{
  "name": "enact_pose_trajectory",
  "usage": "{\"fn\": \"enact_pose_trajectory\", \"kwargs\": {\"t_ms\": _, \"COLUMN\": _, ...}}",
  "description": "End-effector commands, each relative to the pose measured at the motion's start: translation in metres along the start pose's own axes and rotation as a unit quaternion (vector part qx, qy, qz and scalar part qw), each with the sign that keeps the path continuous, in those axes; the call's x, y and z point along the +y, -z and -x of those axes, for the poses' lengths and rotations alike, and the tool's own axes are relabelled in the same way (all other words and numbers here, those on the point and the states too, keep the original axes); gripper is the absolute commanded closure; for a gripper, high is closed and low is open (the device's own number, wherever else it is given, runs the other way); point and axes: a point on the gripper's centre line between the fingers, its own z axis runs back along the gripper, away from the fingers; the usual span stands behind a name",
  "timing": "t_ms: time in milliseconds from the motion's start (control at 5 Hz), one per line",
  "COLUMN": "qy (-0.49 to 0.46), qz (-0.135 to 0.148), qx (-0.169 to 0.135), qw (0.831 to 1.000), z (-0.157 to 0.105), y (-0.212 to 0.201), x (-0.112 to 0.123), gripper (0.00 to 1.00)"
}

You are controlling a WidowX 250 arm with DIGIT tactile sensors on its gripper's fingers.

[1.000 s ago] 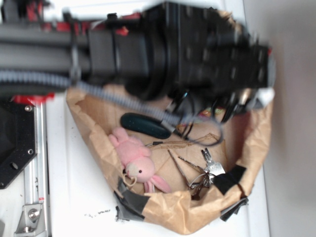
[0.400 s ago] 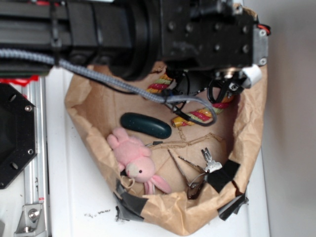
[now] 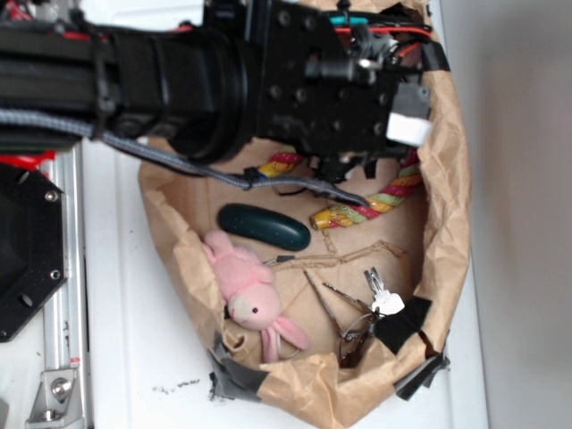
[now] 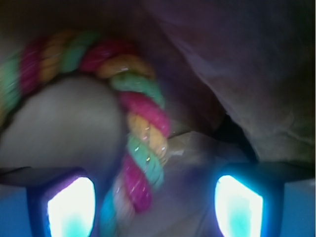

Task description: Grab the multicolored rope.

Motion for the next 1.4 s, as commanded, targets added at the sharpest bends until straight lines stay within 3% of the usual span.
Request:
{"fn": "enact_pose_trajectory", "kwargs": {"t_ms": 0, "qy": -0.017, "qz": 0.043, "qx": -0.012, "qw": 0.999, "z": -0.020, "y": 0.003, "x": -0.010, "gripper": 0.00}}
{"fn": "enact_pose_trajectory", "kwargs": {"t_ms": 400, "qy": 0.101, "qz": 0.132, "qx": -0.033, "qw": 0.986, "z": -0.033, "y": -0.007, "x": -0.020, "gripper": 0.00}}
{"fn": "enact_pose_trajectory", "kwargs": {"t_ms": 600, "qy": 0.153, "qz": 0.159, "qx": -0.025, "qw": 0.975, "z": -0.037, "y": -0.004, "x": -0.022, "gripper": 0.00}}
{"fn": "enact_pose_trajectory", "kwargs": {"t_ms": 800, "qy": 0.159, "qz": 0.173, "qx": -0.017, "qw": 0.972, "z": -0.038, "y": 0.001, "x": -0.024, "gripper": 1.00}}
{"fn": "enact_pose_trajectory", "kwargs": {"t_ms": 1200, "qy": 0.170, "qz": 0.165, "qx": -0.012, "qw": 0.972, "z": -0.030, "y": -0.004, "x": -0.027, "gripper": 1.00}}
